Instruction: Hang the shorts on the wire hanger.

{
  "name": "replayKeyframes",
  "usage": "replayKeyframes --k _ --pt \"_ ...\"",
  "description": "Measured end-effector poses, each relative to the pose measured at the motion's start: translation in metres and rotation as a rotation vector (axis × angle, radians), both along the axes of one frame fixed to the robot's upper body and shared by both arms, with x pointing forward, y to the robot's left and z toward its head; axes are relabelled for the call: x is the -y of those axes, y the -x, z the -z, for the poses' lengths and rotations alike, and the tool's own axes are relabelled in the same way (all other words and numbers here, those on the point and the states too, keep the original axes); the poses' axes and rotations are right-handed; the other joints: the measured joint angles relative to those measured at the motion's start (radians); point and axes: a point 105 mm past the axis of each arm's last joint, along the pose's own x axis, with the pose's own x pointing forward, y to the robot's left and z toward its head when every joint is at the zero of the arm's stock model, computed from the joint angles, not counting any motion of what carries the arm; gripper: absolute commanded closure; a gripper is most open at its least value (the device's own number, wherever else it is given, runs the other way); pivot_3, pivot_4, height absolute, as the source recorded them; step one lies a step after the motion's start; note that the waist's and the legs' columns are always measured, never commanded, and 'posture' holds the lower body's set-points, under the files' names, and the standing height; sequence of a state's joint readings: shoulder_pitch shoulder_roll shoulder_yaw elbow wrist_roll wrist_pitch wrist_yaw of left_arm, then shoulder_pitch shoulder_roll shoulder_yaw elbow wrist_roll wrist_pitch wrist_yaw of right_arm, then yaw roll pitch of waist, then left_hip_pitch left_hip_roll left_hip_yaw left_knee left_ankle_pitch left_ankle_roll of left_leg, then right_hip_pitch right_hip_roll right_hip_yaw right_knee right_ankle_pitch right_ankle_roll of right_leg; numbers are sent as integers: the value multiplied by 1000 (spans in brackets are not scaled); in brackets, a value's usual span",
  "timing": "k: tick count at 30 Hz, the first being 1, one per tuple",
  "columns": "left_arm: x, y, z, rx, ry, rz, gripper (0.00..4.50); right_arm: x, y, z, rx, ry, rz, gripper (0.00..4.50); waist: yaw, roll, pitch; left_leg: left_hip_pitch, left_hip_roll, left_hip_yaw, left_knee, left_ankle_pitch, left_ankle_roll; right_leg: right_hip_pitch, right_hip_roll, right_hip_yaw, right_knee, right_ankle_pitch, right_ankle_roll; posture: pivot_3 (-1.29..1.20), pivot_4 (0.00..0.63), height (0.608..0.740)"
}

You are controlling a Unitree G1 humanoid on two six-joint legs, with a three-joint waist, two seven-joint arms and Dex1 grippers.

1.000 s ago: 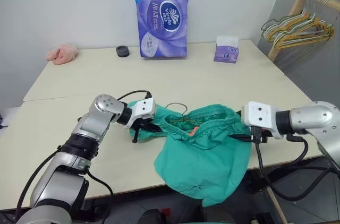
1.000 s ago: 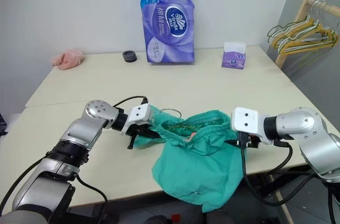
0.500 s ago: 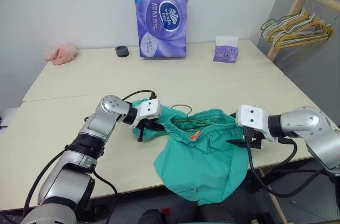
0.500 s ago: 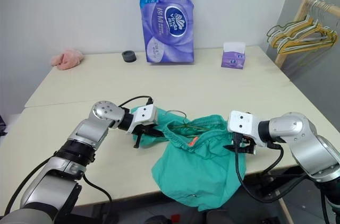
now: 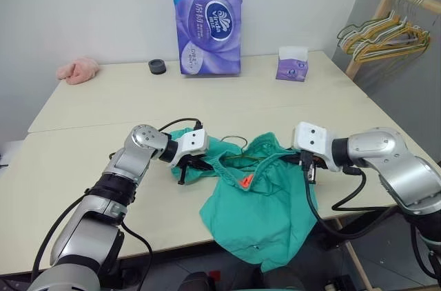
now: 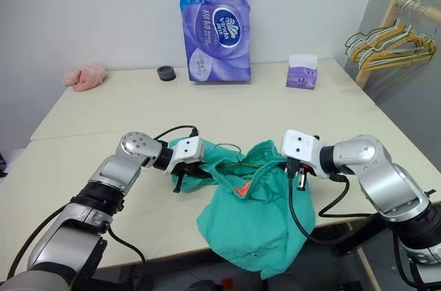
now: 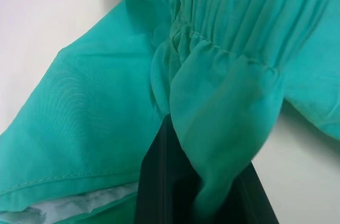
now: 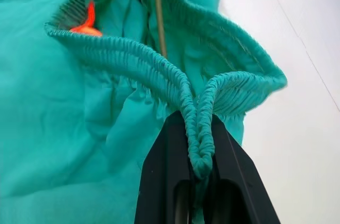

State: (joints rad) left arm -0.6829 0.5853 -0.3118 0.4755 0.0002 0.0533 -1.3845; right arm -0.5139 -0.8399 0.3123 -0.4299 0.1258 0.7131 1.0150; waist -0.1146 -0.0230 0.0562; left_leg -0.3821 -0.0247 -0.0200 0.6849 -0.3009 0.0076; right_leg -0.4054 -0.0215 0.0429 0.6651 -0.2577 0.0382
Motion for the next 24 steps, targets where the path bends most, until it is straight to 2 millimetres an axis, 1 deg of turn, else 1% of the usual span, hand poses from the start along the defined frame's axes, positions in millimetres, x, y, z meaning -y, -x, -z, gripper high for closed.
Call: replayKeyframes --k 2,4,5,7,9,14,15,17,19,20,22,23,24 --pt "0 0 0 0 1 0 4500 -1 1 3 -13 12 -3 4476 0 0 0 0 0 0 0 0 0 0 0 0 0 0 0 -202 33 740" --pt "1 0 0 0 2 0 4500 -1 2 5 -30 14 0 3899 0 0 0 0 0 0 0 0 0 0 0 0 0 0 0 -205 33 740" --pt "1 0 0 0 2 1 4500 -1 3 5 -36 15 0 3702 0 0 0 0 0 0 0 0 0 0 0 0 0 0 0 -205 33 740" --pt "1 0 0 0 2 0 4500 0 6 4 -47 19 -2 3095 0 0 0 0 0 0 0 0 0 0 0 0 0 0 0 -205 33 740" --pt "1 0 0 1 3 0 4500 1 9 0 -51 12 1 2382 0 0 0 0 0 0 0 0 0 0 0 0 0 0 0 -205 33 740" --pt "4 -1 0 6 12 -4 4500 24 20 -12 -98 -10 115 2382 2 0 0 -1 0 -1 0 0 0 0 0 -1 0 0 0 -209 34 740" --pt "5 -1 0 7 13 -5 4500 27 22 -10 -112 -12 137 2382 2 0 0 -1 0 -1 0 0 0 0 0 -1 0 0 0 -209 34 740" --pt "5 -1 0 8 16 -5 4500 33 28 2 -170 -22 192 2382 2 0 0 -1 0 -1 0 0 0 0 0 0 0 0 0 -209 34 740" --pt "6 -1 0 8 16 -5 4500 33 31 9 -204 -51 230 2382 1 0 0 -1 0 -1 0 0 0 0 0 0 0 0 0 -207 37 740" --pt "6 -1 0 8 17 -5 4500 31 31 10 -207 -71 238 2382 1 0 0 -1 0 -1 0 0 0 0 0 0 0 0 0 -208 37 740" --pt "7 -1 0 8 20 -3 4500 27 27 7 -180 -121 267 1994 0 0 -1 -1 0 -1 0 0 0 0 0 0 0 0 0 -207 38 740" --pt "7 -1 0 9 20 -1 4500 28 25 7 -173 -123 281 1796 0 0 0 -1 0 -1 0 0 0 0 0 0 0 0 0 -207 38 740" --pt "7 -1 0 8 20 -2 4500 29 23 7 -166 -121 300 1503 0 0 -1 -1 0 -1 0 0 0 0 0 0 0 0 0 -207 38 740"
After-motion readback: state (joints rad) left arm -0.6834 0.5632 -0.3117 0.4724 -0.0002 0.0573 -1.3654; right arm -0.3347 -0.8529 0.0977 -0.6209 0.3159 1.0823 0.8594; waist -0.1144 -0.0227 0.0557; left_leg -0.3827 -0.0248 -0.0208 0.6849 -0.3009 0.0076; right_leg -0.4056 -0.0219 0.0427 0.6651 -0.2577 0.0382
